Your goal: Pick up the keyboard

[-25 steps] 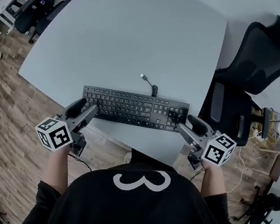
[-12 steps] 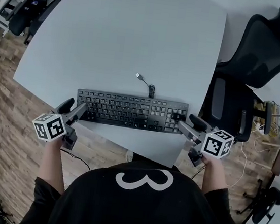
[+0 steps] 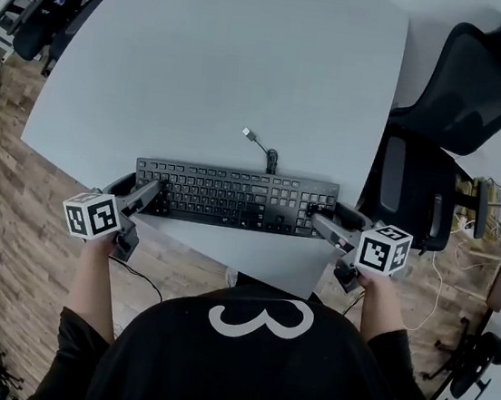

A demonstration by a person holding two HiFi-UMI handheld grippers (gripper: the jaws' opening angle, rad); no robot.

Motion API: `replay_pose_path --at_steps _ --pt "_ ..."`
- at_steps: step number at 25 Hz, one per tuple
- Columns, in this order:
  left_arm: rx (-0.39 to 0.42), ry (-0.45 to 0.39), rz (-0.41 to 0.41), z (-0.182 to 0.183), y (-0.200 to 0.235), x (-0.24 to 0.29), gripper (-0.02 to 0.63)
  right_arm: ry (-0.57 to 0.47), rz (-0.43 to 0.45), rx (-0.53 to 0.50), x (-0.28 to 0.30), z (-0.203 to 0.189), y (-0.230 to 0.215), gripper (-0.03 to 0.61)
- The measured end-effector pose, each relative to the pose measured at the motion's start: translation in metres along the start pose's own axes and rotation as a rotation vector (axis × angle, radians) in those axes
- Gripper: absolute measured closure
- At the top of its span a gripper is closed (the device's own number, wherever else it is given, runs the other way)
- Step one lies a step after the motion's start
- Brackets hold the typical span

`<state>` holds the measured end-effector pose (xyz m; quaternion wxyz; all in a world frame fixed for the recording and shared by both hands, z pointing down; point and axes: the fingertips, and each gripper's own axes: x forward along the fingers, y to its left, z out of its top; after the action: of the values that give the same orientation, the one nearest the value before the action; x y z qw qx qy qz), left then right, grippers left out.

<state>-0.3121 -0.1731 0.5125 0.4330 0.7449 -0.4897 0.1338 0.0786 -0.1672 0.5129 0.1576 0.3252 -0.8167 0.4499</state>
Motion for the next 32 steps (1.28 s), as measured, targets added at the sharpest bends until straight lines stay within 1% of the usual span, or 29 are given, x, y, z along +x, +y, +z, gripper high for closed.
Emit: replay_pose_path --at_steps 5,12,13,15,16,17,18,21,27,32 --pt "-0.005 0.017 -0.017 -0.005 -0.004 0.008 0.281 0.008 -0.001 -0.013 0.002 -0.001 0.001 0.235" --pt "-0.017 0.029 -0.016 -0.005 -0.006 0.011 0.282 0.037 0.009 -0.018 0.004 -0.001 0.001 0.245" --pt "-0.014 0.028 -0.01 -0.005 -0.006 0.011 0.284 0.05 0.006 -0.003 0.005 -0.002 0.0 0.261" --pt "0.002 0.027 0.012 -0.006 -0.003 0.011 0.298 0.076 -0.009 0.038 0.008 -0.005 -0.003 0.324" --pt "0.008 0.026 0.021 -0.006 -0.001 0.011 0.311 0.081 -0.025 0.056 0.01 -0.005 -0.004 0.344" --pt "0.01 0.024 0.025 -0.006 -0.001 0.011 0.311 0.082 -0.04 0.068 0.01 -0.005 -0.006 0.377" --pt "0.011 0.021 0.027 -0.006 -0.001 0.011 0.311 0.079 -0.049 0.076 0.011 -0.005 -0.007 0.388" --pt "0.009 0.008 0.029 -0.006 -0.001 0.011 0.311 0.071 -0.054 0.076 0.011 -0.005 -0.007 0.392" --pt "0.014 -0.001 0.048 -0.006 0.001 0.012 0.313 0.092 -0.039 0.076 0.012 -0.005 -0.008 0.396" --pt "0.011 0.0 0.049 -0.007 0.003 0.012 0.318 0.082 -0.058 0.068 0.012 -0.005 -0.009 0.396"
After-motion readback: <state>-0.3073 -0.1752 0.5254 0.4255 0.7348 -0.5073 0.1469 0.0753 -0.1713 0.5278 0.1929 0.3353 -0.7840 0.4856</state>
